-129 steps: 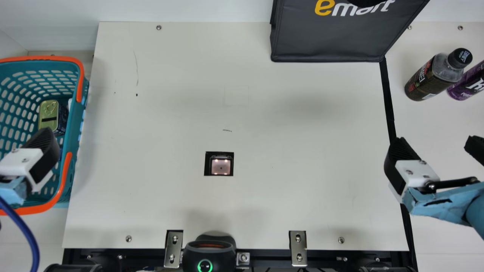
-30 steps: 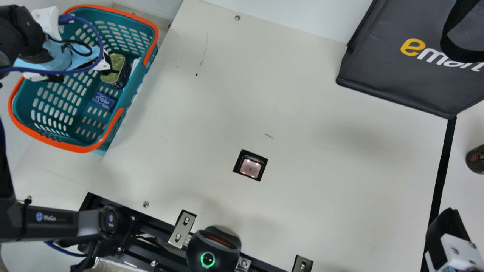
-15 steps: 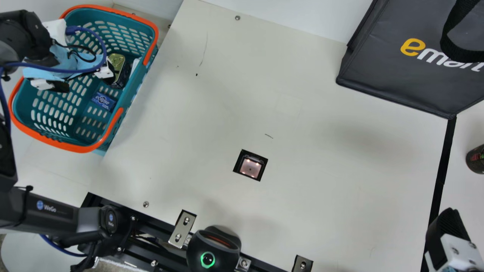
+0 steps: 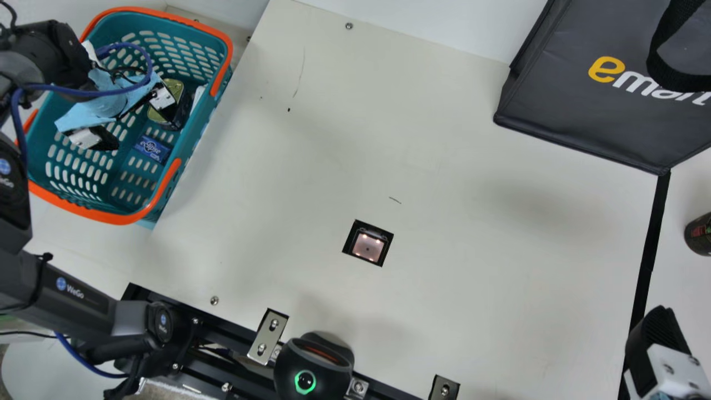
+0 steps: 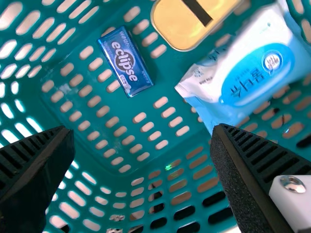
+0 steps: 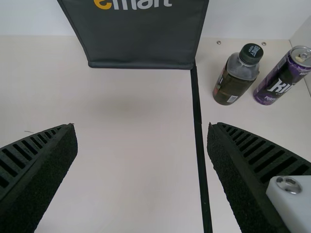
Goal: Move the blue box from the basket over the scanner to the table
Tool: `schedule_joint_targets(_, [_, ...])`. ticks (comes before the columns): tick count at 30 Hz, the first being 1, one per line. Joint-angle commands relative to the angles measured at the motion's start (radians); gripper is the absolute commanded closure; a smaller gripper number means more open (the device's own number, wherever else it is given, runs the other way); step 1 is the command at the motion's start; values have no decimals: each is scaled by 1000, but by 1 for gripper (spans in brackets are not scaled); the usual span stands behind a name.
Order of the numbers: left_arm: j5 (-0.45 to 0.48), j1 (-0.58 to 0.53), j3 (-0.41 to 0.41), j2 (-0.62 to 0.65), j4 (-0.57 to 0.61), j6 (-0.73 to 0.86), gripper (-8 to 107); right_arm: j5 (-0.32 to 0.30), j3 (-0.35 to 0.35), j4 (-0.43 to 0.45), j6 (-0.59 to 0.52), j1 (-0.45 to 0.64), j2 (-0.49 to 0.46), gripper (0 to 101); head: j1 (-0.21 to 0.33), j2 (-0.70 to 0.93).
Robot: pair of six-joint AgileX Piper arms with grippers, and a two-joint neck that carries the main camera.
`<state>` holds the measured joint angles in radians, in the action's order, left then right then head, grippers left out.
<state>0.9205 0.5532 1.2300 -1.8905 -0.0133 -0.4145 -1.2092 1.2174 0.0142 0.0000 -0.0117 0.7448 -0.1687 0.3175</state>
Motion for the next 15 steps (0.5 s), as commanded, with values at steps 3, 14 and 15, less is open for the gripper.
schedule_joint_targets(3, [-31, 5, -11, -11, -29, -112, 9, 0, 0, 0, 0, 0, 0, 6, 30, 4])
schedule_joint_targets(14, [-163, -20, -92, -28, -184, -356, 9, 0, 0, 0, 0, 0, 0, 6, 30, 4])
schedule_joint_targets(15, [-172, -22, -99, -30, -193, -372, 9, 0, 0, 0, 0, 0, 0, 6, 30, 4])
